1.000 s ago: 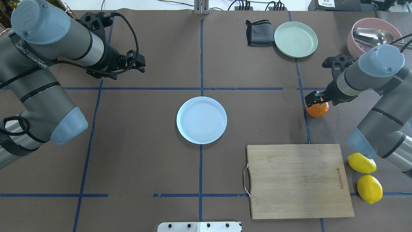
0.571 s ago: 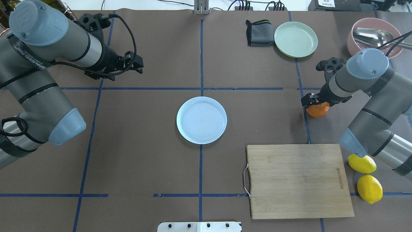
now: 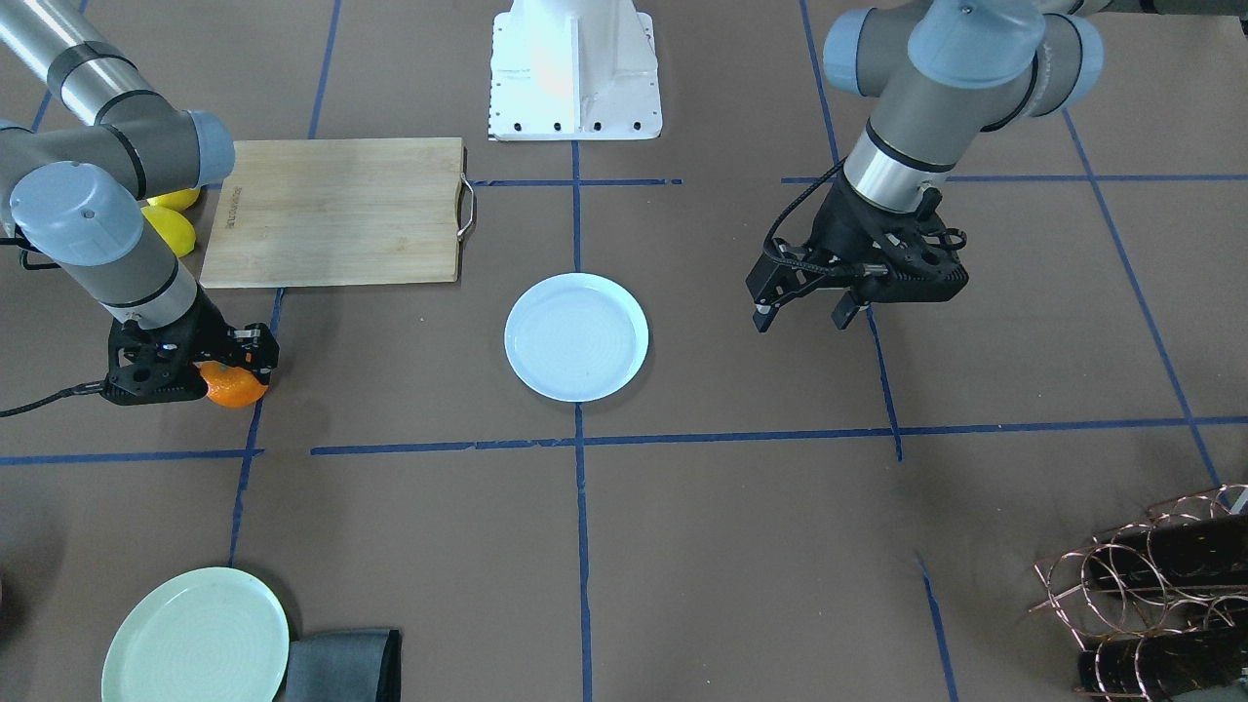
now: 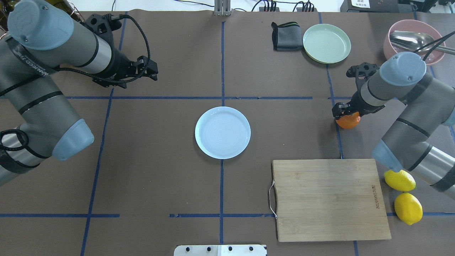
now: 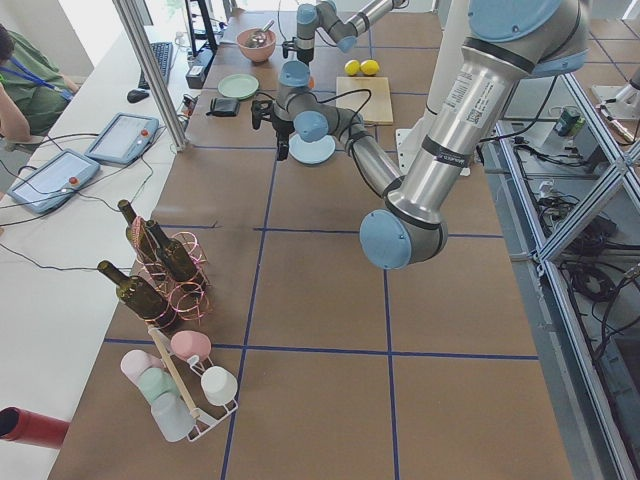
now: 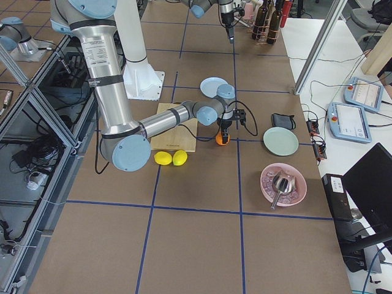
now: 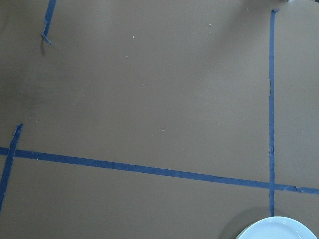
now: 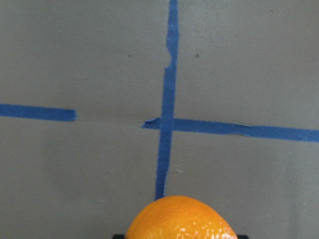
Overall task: Pick orange to plate
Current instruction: 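Close the right gripper on the orange and lift it, then carry the orange with the right gripper over the light blue plate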
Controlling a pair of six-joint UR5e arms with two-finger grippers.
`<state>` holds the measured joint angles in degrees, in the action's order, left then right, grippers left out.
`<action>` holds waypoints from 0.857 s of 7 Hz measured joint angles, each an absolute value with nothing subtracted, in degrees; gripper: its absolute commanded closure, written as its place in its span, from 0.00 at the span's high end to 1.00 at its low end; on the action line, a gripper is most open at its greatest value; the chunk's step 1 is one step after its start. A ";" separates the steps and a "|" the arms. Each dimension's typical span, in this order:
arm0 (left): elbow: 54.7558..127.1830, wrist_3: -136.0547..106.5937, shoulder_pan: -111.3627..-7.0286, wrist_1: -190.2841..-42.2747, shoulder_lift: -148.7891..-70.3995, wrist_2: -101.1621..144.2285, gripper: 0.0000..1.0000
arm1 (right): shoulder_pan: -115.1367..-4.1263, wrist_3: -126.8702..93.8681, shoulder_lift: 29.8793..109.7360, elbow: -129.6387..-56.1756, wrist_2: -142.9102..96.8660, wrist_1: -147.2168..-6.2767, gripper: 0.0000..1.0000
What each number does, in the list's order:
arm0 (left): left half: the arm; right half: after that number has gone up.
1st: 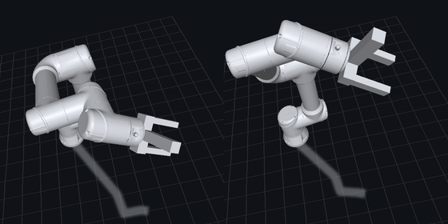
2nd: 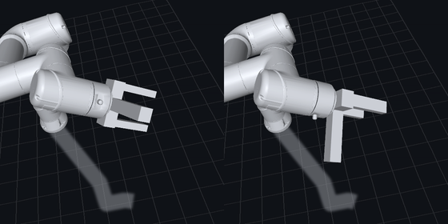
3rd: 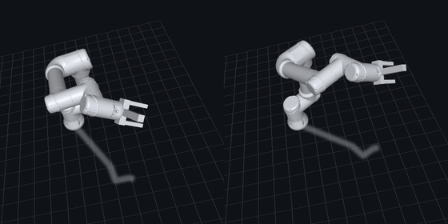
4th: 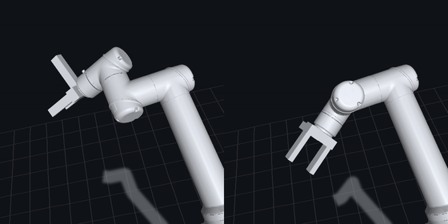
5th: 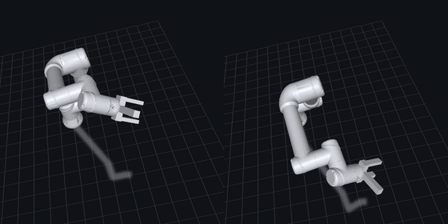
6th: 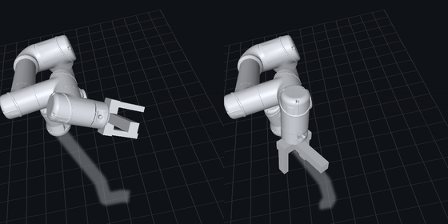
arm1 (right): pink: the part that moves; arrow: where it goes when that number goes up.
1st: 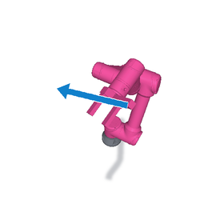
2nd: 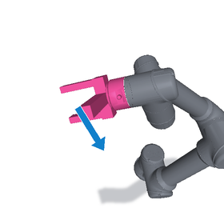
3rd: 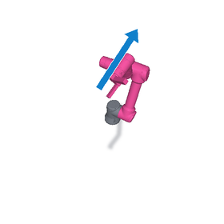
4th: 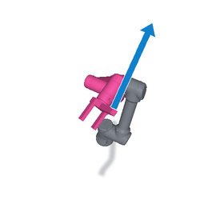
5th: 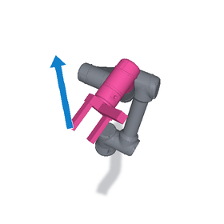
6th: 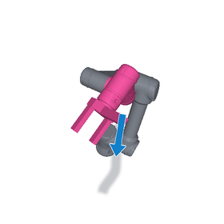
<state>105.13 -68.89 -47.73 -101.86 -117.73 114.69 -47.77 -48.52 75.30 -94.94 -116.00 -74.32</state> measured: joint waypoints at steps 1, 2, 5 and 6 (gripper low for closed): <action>105.61 -66.16 -48.29 -101.85 -116.37 114.70 1.00 | -47.79 -49.23 73.69 -96.27 -116.58 -75.20 0.00; 106.03 -63.08 -49.16 -101.86 -114.88 114.72 1.00 | -47.74 -50.94 70.91 -97.54 -117.76 -77.39 0.00; 107.02 -50.80 -53.33 -101.89 -109.30 116.53 1.00 | -43.25 -61.76 59.00 -97.26 -118.00 -84.16 0.00; 107.09 -46.21 -55.79 -101.92 -107.33 118.21 1.00 | -40.72 -65.43 55.32 -95.26 -116.28 -84.52 0.00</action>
